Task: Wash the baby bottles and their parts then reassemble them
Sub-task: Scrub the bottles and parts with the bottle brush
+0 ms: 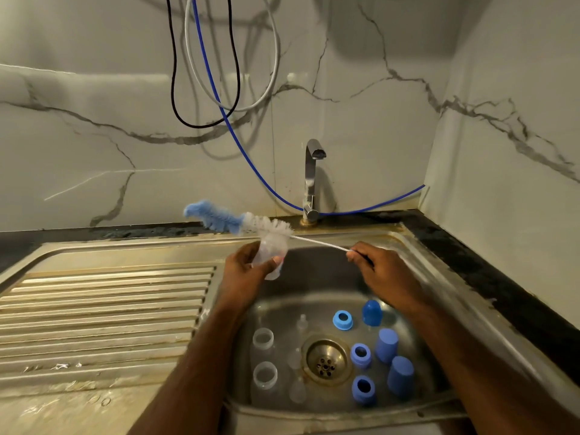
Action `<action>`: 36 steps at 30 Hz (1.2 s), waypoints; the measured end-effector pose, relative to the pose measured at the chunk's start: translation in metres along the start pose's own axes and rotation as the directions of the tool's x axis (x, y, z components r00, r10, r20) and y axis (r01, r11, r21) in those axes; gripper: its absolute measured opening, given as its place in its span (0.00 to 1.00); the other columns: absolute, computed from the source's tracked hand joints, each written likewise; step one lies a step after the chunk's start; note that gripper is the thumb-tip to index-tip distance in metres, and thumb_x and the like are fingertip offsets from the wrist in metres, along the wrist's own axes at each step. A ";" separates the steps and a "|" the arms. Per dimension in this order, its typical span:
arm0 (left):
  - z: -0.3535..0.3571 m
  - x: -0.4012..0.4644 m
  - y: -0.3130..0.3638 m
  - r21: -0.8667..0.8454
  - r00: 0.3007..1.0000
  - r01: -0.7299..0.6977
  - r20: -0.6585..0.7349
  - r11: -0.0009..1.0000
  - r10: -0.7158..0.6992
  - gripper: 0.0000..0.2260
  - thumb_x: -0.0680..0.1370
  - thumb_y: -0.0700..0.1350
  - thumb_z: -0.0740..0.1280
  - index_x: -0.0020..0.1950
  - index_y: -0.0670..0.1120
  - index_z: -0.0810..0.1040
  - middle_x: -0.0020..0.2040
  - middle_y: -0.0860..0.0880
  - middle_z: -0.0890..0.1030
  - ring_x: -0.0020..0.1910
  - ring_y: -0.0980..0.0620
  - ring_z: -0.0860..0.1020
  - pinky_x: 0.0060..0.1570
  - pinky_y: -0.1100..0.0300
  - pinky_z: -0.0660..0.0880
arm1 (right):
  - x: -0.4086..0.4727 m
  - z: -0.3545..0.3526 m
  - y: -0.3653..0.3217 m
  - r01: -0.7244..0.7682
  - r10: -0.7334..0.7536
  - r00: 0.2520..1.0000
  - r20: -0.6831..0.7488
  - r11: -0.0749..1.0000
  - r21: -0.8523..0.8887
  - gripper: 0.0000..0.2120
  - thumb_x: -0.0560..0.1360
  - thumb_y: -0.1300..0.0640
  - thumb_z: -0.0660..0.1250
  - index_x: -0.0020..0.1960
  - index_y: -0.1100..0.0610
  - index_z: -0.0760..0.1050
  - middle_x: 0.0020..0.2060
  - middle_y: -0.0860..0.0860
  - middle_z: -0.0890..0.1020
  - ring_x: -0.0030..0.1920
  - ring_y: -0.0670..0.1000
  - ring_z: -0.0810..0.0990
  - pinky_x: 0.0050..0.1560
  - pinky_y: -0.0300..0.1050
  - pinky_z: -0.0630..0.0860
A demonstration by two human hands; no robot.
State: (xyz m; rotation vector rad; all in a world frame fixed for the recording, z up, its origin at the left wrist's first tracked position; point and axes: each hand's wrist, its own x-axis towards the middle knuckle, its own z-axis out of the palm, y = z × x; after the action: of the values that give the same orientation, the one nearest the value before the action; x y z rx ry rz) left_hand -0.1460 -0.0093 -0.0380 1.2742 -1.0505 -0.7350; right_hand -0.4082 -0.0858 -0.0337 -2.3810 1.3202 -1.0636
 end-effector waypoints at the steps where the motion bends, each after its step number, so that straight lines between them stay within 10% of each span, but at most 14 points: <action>1: 0.005 -0.002 0.000 0.006 0.999 -0.006 0.036 1.000 0.006 0.16 0.74 0.47 0.75 0.61 0.54 0.80 0.56 0.53 0.85 0.56 0.51 0.83 0.56 0.47 0.82 | 0.000 0.005 -0.006 0.014 -0.014 1.000 0.013 1.000 0.003 0.11 0.83 0.46 0.59 0.50 0.49 0.77 0.37 0.50 0.81 0.39 0.50 0.80 0.44 0.50 0.78; 10: 0.005 -0.003 0.017 -0.511 0.962 0.266 0.087 0.817 -0.259 0.18 0.84 0.51 0.59 0.70 0.43 0.71 0.56 0.38 0.80 0.42 0.44 0.80 0.36 0.54 0.71 | -0.001 -0.014 0.008 -0.053 0.052 0.998 0.029 0.998 0.033 0.09 0.83 0.50 0.61 0.51 0.50 0.78 0.38 0.47 0.79 0.41 0.48 0.78 0.47 0.47 0.76; 16: 0.017 -0.010 0.021 -0.449 0.964 0.254 0.186 0.856 -0.189 0.29 0.73 0.54 0.72 0.68 0.41 0.71 0.43 0.42 0.80 0.33 0.51 0.75 0.30 0.60 0.68 | 0.003 0.008 -0.014 0.014 -0.021 0.998 0.053 0.992 0.123 0.09 0.83 0.49 0.60 0.49 0.49 0.77 0.36 0.49 0.79 0.38 0.46 0.77 0.42 0.43 0.73; 21: -0.008 -0.002 0.021 -0.624 0.923 0.370 0.333 0.688 -0.194 0.23 0.79 0.54 0.65 0.68 0.40 0.72 0.42 0.41 0.80 0.31 0.52 0.75 0.26 0.63 0.71 | -0.001 -0.010 0.010 -0.039 0.030 0.998 0.059 0.987 0.159 0.09 0.83 0.51 0.62 0.47 0.49 0.78 0.39 0.47 0.81 0.43 0.45 0.79 0.50 0.44 0.75; 36: -0.001 -0.007 0.016 -0.435 0.888 0.415 0.385 0.799 -0.251 0.24 0.76 0.56 0.67 0.62 0.38 0.78 0.40 0.40 0.82 0.33 0.48 0.79 0.33 0.58 0.77 | -0.001 -0.004 -0.004 0.015 -0.034 0.990 0.135 0.990 0.141 0.10 0.84 0.51 0.60 0.47 0.49 0.77 0.37 0.44 0.78 0.40 0.42 0.76 0.47 0.40 0.73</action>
State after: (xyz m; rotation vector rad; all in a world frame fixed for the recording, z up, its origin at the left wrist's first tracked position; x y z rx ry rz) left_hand -0.1498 -0.0001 -0.0233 0.8999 -0.7927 -1.4286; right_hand -0.4087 -0.0817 -0.0291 -2.3263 1.1350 -0.9470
